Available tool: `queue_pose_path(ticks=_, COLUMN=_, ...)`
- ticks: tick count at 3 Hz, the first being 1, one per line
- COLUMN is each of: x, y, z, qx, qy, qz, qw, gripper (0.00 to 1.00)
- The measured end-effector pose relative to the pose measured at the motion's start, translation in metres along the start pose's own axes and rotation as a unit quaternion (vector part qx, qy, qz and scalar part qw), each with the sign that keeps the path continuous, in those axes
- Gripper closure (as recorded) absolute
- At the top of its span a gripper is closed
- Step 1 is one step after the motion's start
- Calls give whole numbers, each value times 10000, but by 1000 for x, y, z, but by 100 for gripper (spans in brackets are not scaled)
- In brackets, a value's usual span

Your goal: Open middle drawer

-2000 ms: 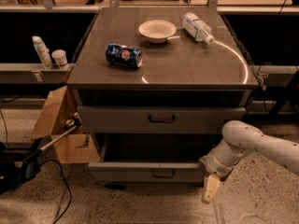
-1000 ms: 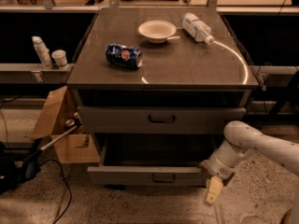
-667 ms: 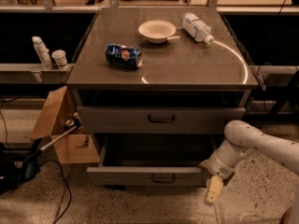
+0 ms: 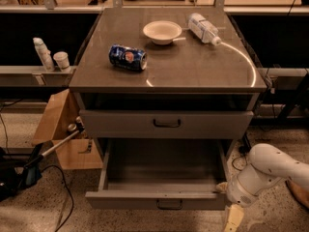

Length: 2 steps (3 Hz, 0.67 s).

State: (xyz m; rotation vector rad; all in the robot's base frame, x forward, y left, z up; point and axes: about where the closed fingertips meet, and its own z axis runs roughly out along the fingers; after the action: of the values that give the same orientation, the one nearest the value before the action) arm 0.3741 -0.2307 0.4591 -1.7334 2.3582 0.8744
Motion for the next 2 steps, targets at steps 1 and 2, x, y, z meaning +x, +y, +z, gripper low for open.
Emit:
queue_pose_path(ticks=1, x=0, y=0, z=0, qx=0, qy=0, qz=0, qw=10000, gripper=0)
queue_pose_path(ticks=2, x=24, y=58, z=-1, qx=132, qy=-93, qz=-486, qw=9987, gripper=0)
